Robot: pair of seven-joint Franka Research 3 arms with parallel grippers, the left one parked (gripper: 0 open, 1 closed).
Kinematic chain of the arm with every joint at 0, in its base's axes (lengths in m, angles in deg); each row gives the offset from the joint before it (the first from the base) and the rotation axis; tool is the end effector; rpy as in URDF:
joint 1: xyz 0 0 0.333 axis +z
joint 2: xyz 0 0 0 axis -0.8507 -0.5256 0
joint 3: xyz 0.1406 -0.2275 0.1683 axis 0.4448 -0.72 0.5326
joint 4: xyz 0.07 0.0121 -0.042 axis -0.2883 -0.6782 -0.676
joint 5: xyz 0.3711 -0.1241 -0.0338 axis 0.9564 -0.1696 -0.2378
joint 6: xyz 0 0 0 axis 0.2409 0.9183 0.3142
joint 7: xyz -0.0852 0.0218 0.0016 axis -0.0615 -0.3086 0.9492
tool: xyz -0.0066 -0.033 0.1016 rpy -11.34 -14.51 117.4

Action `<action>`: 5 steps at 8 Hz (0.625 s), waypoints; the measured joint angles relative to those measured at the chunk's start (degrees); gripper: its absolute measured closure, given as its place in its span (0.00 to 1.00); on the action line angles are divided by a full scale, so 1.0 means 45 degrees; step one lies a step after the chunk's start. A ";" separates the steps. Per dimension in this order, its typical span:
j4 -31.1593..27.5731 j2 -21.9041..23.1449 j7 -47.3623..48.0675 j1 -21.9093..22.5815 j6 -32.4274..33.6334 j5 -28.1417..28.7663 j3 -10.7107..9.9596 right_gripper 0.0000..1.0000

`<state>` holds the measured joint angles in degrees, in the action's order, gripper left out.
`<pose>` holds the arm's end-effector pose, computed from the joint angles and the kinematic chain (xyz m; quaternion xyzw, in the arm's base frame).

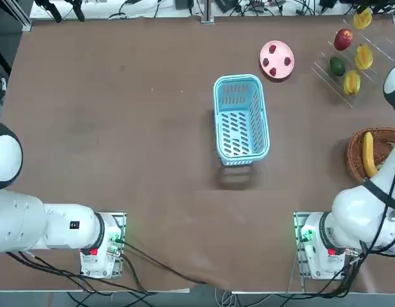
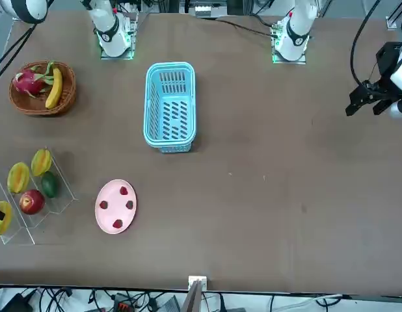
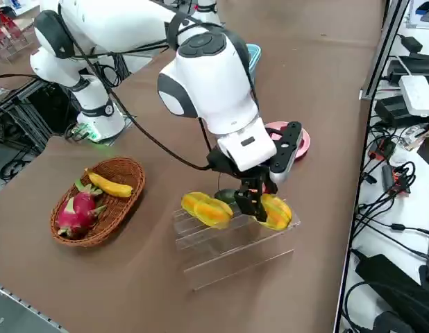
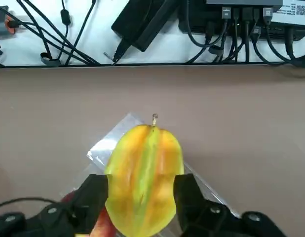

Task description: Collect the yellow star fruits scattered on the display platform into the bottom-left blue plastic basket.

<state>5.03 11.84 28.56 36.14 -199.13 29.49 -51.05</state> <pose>0.7404 -0.2791 0.3891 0.9885 -0.0156 0.1503 0.0081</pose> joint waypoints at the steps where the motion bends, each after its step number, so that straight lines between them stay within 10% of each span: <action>1: 0.0000 -0.0031 0.0000 0.0000 -0.0007 0.0001 0.0000 0.26; 4: 0.0168 -0.0023 0.0003 -0.0016 0.0005 0.0075 0.0025 0.83; 5: 0.0169 -0.0025 0.0003 -0.0029 0.0005 0.0075 0.0025 0.83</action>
<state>5.79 11.72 28.57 36.01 -199.11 29.83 -50.93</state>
